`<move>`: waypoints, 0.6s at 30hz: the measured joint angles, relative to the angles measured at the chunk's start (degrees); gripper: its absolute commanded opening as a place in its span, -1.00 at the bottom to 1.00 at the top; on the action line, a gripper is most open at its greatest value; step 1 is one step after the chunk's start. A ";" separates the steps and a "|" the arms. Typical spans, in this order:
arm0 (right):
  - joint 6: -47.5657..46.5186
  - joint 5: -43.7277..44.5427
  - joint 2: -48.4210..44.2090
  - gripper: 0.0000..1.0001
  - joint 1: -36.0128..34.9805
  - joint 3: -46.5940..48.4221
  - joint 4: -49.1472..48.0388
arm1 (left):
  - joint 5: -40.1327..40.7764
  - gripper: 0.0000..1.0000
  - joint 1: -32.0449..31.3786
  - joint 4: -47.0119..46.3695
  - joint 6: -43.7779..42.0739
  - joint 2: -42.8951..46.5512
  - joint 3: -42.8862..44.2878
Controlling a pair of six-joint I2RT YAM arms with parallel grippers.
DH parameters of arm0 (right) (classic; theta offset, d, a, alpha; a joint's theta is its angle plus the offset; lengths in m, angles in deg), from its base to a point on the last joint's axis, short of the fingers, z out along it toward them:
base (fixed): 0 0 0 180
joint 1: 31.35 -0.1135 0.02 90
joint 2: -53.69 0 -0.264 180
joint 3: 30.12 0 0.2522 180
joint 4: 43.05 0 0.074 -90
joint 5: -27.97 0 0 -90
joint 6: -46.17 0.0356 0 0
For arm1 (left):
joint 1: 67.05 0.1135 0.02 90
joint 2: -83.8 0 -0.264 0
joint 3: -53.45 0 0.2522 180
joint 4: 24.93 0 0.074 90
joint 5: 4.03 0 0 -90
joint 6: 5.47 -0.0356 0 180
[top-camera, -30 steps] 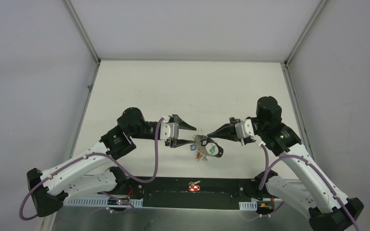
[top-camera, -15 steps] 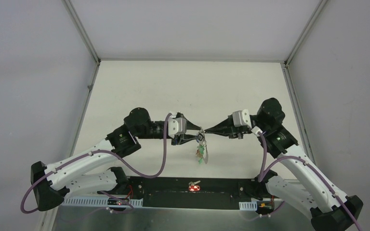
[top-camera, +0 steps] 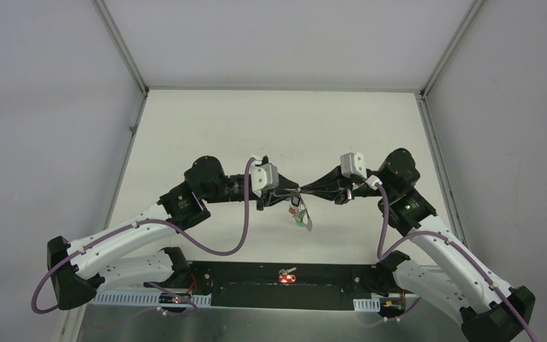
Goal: Put the keys on the keyring
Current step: Adjust the keyring.
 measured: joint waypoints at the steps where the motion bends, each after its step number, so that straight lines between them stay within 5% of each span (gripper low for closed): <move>1: 0.28 0.20 -0.02 -1.00 0.00 -0.07 -0.07 | 0.00 -0.72 0.00 0.00 0.00 -0.02 0.13; 4: 0.70 0.90 -0.15 -1.00 -0.02 -0.44 -0.37 | -0.02 -1.00 0.00 0.04 0.04 -0.02 0.17; 7: 1.09 1.51 -0.46 -1.00 -0.02 -0.63 -0.37 | 0.02 -1.00 0.00 0.22 -0.11 -0.04 0.24; 14: 3.06 3.98 -1.01 -0.02 -0.15 -0.70 -1.22 | 0.33 -1.00 -0.02 2.14 -0.20 -0.02 0.98; 18: 4.90 6.73 -2.05 0.08 -0.15 -1.62 -2.49 | 0.92 -1.00 -0.33 4.63 -0.52 0.02 1.40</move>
